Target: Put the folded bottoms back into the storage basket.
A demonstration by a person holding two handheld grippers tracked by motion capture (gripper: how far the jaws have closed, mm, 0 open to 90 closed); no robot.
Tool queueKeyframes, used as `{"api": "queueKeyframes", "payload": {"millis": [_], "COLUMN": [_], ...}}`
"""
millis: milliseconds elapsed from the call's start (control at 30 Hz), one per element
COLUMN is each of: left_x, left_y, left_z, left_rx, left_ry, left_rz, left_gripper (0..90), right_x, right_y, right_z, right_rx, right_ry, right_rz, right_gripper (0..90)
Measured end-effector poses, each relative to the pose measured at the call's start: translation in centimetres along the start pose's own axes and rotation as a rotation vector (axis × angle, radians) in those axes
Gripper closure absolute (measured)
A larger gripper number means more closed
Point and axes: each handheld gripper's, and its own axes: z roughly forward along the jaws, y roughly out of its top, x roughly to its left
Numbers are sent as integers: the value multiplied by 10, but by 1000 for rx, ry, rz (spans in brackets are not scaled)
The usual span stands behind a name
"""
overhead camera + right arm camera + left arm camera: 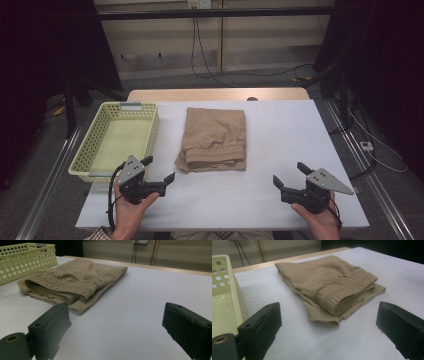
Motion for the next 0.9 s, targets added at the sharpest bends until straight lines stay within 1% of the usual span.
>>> {"api": "queueKeyframes", "payload": {"millis": [33, 67, 100, 133, 200, 300, 367, 467, 600, 633, 767, 867, 900], "left_x": [0, 0, 0, 0, 1, 0, -1, 0, -2, -2, -2, -3, -4], "left_y": [1, 2, 2, 1, 0, 0, 2, 4, 4, 5, 6, 7, 8], "left_z": [0, 0, 0, 1, 1, 0, 0, 1, 2, 2, 3, 5, 8], "left_rx": [12, 24, 23, 29, 34, 24, 30, 34, 42, 37, 31, 36, 36], "left_ry": [-15, -17, -15, -3, -3, 1, -2, -14, -20, -14, -4, -10, -15], "left_rz": [-7, -6, 0, 10, 13, 8, 11, 0, 4, 17, 26, 19, 25], "left_gripper": [59, 57, 57, 57, 57, 58, 58, 58, 58, 58, 58, 58, 58], "right_x": [0, -1, -1, -1, -2, -2, -2, -2, -3, -2, -2, -1, -1], "right_y": [0, 0, 0, 0, 0, 0, 0, 0, 0, 1, 1, 1, 1], "right_z": [0, 0, 0, 0, 0, 1, 1, 2, 2, 2, 3, 3, 3], "right_rx": [0, 1, 4, 3, 1, 0, 1, 4, 6, 6, 5, 7, 9], "right_ry": [-1, 1, 1, 3, 5, 8, 9, 9, 12, 9, 7, 6, 6], "right_rz": [4, 3, 6, 11, 11, 13, 16, 16, 15, 13, 6, 7, 8], "right_gripper": [72, 72, 73, 72, 73, 73, 73, 74, 73, 73, 74, 74, 75]}}
